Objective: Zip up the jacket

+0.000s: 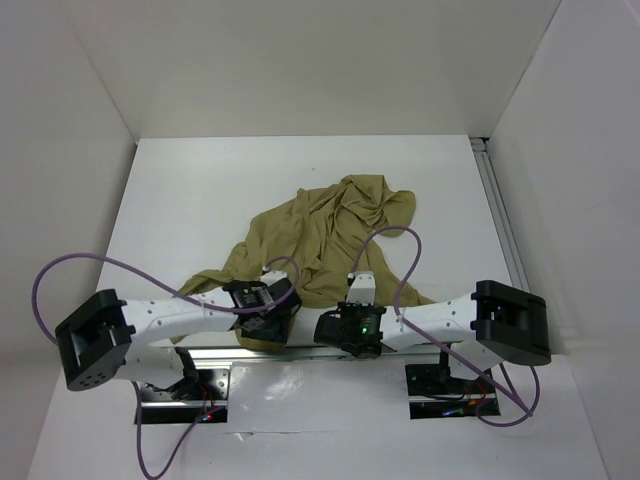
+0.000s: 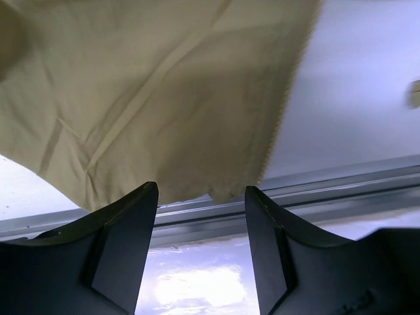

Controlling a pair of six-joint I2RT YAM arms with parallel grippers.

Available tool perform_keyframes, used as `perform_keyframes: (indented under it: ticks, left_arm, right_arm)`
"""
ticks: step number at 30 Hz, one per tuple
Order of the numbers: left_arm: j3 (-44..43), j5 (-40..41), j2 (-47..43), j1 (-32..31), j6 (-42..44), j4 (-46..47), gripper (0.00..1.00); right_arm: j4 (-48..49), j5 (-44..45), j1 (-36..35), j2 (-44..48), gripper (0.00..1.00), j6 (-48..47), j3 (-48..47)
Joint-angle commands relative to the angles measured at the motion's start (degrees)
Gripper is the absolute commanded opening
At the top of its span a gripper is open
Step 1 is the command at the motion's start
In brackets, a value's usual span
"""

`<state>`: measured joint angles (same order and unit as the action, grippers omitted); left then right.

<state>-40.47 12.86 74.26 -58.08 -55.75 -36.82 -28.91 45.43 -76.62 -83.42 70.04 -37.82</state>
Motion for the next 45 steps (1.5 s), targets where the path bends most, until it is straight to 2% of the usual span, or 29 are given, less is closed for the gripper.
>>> perform_keyframes:
  ticks: [1,15,25,31,42,45]
  left_arm:
    - [0.57,-0.73,3.42,-1.42,-0.68,0.52,0.68]
    - [-1.27,1.64,5.37,-2.56,-0.68,1.57,0.68]
    - [-6.55,4.01,14.06,-2.56,0.37,1.05,0.64]
    - [-9.36,7.00,14.60,-2.56,0.98,-0.10,0.64]
    - [-9.98,8.76,16.27,2.27,1.52,-0.18,0.65]
    - [-9.45,8.76,16.80,2.98,1.52,0.51,0.60]
  right_arm:
    - [-0.98,2.21,0.15,1.59,0.00,1.41,-0.06]
    - [-2.55,2.73,0.15,2.11,0.00,1.94,-0.06]
    - [-4.32,3.26,0.15,6.42,0.00,2.64,1.00]
    - [-4.32,3.26,-0.37,6.42,0.00,2.64,1.00]
    - [-4.84,3.79,-0.37,7.56,0.00,2.64,1.52]
    - [-5.37,3.79,-0.37,8.09,0.00,2.64,1.52]
